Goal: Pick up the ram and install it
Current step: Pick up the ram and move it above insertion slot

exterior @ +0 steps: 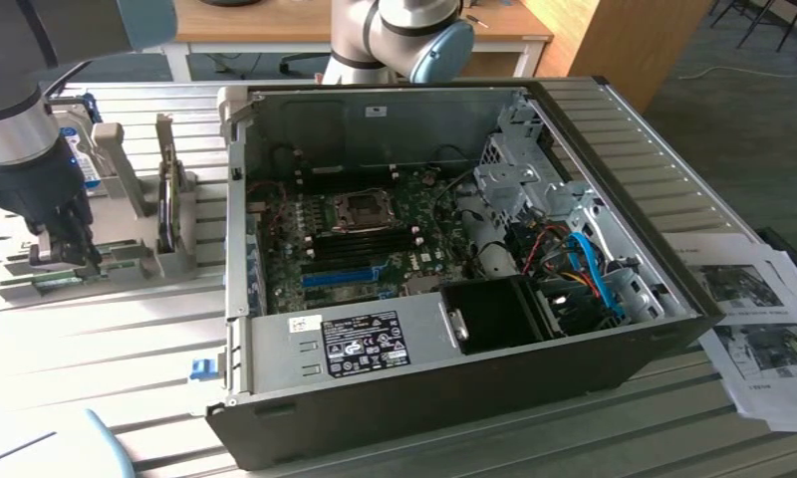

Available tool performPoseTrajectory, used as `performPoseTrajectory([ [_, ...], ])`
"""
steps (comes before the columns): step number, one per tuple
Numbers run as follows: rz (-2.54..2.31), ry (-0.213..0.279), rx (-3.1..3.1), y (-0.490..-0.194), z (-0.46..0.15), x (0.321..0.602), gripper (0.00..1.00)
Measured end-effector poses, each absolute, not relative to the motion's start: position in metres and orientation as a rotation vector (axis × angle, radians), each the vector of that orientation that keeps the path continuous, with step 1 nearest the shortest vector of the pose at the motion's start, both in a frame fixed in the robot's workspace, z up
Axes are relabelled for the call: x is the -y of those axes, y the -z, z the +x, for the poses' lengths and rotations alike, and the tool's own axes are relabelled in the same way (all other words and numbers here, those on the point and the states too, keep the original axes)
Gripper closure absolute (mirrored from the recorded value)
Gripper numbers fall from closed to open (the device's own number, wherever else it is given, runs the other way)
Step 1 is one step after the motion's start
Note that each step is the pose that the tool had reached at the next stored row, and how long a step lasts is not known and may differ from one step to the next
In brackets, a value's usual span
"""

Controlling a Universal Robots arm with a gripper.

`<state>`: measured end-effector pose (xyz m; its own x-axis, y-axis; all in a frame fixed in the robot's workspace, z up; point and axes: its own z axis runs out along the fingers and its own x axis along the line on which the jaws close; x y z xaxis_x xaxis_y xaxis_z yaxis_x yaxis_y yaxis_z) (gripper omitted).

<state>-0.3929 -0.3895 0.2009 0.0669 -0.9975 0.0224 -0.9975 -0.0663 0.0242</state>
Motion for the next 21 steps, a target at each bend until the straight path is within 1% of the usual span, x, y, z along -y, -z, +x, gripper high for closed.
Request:
performPoseTrajectory([
  [4, 2.27, 0.0, 2.124, -0.2009, -0.3929, 0.3895, 0.78],
  [5, 2.27, 0.0, 2.124, -0.2009, -0.3929, 0.3895, 0.85],
  [6, 2.27, 0.0, 2.124, -0.2009, -0.3929, 0.3895, 0.89],
  [21, 2.27, 0.0, 2.124, -0.2035, -0.3928, 0.3894, 0.89],
])
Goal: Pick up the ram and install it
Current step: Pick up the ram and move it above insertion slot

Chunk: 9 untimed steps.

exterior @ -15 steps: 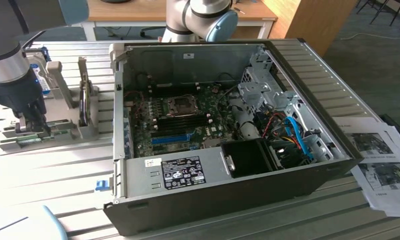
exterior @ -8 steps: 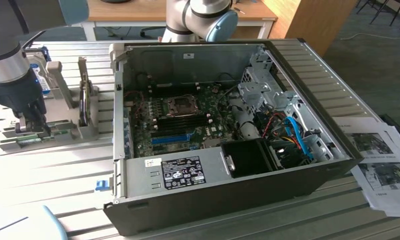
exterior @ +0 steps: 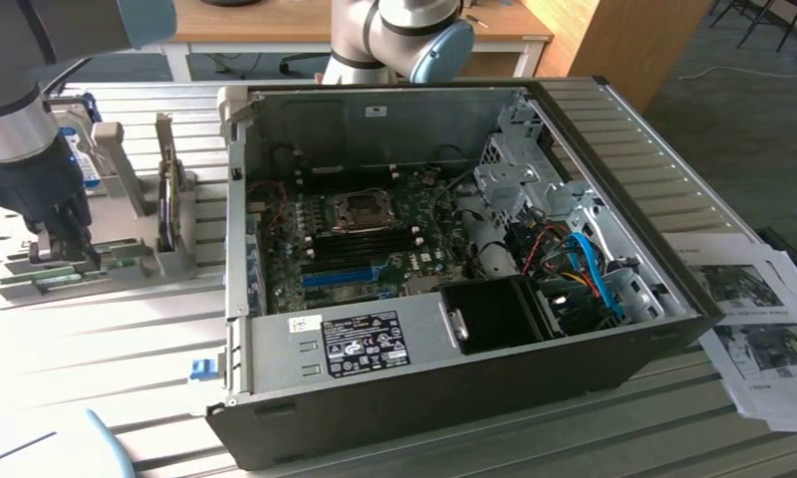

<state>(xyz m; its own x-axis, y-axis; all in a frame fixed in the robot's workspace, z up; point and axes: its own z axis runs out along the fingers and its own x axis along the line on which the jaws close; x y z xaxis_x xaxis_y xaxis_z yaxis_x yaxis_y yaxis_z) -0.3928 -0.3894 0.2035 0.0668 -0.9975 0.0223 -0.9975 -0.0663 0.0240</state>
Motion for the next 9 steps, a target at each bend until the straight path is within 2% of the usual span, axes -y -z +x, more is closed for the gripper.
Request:
performPoseTrajectory([
  [9, 2.27, 0.0, 2.124, -0.2091, -0.3928, 0.3895, 0.89],
])
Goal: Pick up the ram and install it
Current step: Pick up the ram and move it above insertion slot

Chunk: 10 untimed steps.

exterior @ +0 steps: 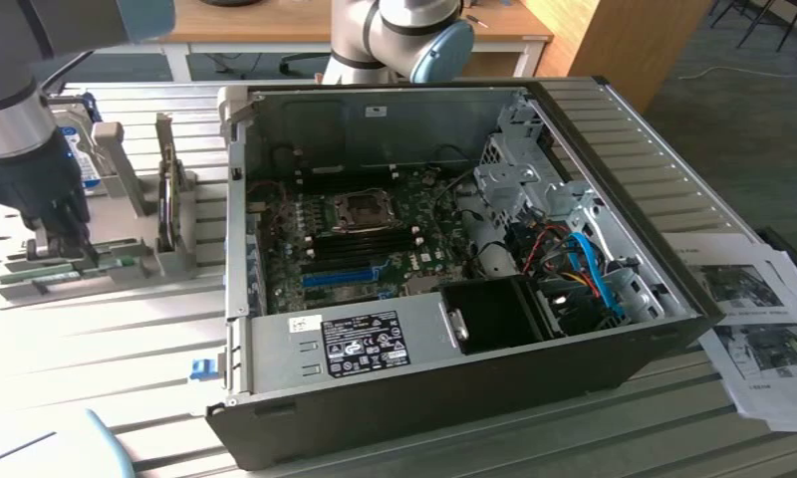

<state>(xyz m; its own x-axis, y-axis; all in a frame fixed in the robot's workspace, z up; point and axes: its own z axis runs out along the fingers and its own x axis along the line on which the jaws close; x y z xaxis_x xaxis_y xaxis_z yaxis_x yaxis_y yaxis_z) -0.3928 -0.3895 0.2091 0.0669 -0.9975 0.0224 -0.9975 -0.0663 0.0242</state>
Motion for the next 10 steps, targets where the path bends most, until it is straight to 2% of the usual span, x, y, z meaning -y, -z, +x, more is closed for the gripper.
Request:
performPoseTrajectory([
  [10, 2.27, 0.0, 2.124, -0.2165, -0.3926, 0.3895, 0.89],
])
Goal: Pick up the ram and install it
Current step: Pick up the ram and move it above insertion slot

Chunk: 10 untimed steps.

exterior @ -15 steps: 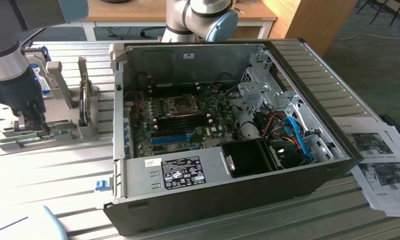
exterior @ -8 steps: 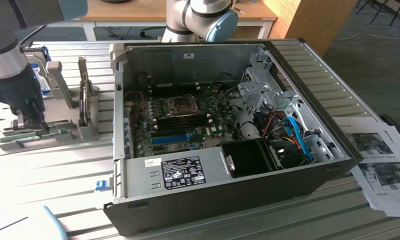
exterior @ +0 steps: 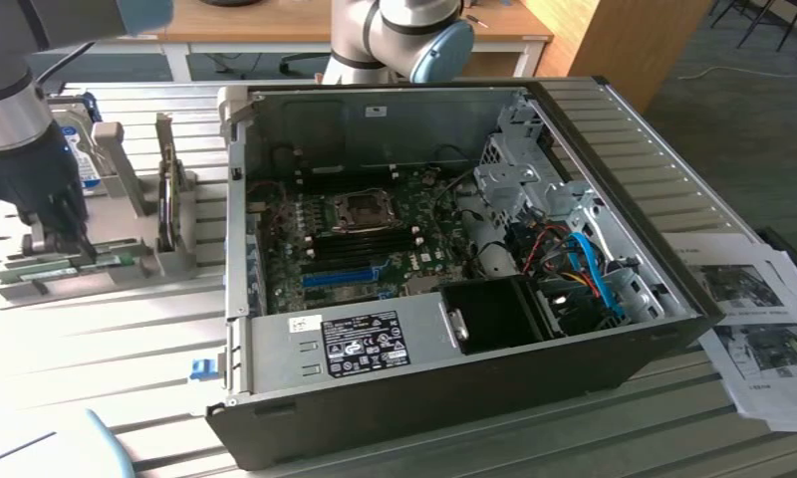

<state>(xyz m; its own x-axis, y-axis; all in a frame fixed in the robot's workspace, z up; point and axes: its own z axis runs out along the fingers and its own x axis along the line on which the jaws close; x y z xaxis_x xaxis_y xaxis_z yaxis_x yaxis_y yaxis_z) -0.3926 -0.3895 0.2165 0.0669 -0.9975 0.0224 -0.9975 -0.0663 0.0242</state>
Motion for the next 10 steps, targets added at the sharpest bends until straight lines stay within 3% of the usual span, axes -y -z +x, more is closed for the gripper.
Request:
performPoseTrajectory([
  [10, 2.27, 0.0, 2.124, -0.2254, -0.3923, 0.3895, 0.89],
])
